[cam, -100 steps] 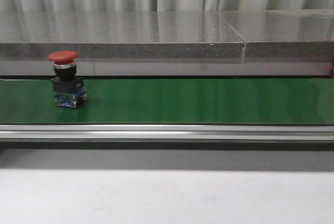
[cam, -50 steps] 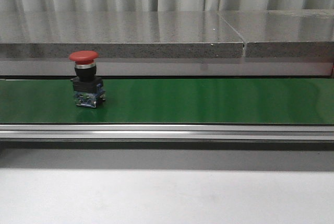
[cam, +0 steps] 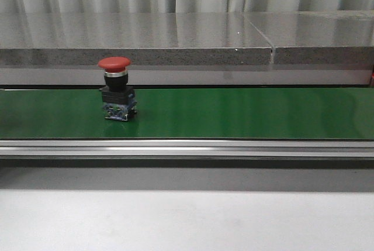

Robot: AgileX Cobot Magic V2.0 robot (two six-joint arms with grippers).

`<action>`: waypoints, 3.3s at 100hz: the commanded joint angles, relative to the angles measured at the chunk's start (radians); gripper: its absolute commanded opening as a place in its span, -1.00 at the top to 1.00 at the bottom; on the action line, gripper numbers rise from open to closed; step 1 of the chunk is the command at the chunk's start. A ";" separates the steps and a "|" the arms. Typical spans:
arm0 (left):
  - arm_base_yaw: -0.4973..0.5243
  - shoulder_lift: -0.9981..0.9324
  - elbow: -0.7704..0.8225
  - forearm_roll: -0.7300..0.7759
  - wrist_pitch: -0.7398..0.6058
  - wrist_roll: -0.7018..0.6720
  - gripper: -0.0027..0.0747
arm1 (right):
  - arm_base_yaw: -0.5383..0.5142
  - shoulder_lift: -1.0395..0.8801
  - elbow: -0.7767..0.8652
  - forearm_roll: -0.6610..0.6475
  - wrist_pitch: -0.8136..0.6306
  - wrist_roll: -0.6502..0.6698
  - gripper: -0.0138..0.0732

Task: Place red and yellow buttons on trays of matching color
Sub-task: 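Carry the yellow button onto the belt and open the left gripper, then lower the right gripper onto the red button at the belt end, grasp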

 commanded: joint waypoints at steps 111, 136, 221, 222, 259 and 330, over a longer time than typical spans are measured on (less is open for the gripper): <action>-0.112 -0.068 -0.130 -0.011 -0.077 0.048 -0.76 | 0.000 -0.004 -0.026 0.016 -0.055 -0.011 0.84; -0.164 -0.267 -0.117 0.003 -0.088 0.050 -0.76 | 0.000 -0.004 -0.026 0.016 -0.055 -0.011 0.84; -0.164 -1.155 0.487 0.028 -0.117 0.052 0.28 | 0.000 -0.004 -0.026 0.016 -0.055 -0.011 0.84; -0.164 -1.158 0.489 0.028 -0.115 0.052 0.32 | 0.000 -0.004 -0.026 0.016 -0.055 -0.011 0.84; -0.164 -1.182 0.510 0.028 -0.074 0.052 0.98 | 0.000 -0.004 -0.026 0.016 -0.060 -0.011 0.84; -0.164 -1.182 0.510 0.028 -0.077 0.052 0.98 | 0.000 0.092 -0.058 0.058 0.019 -0.011 -0.78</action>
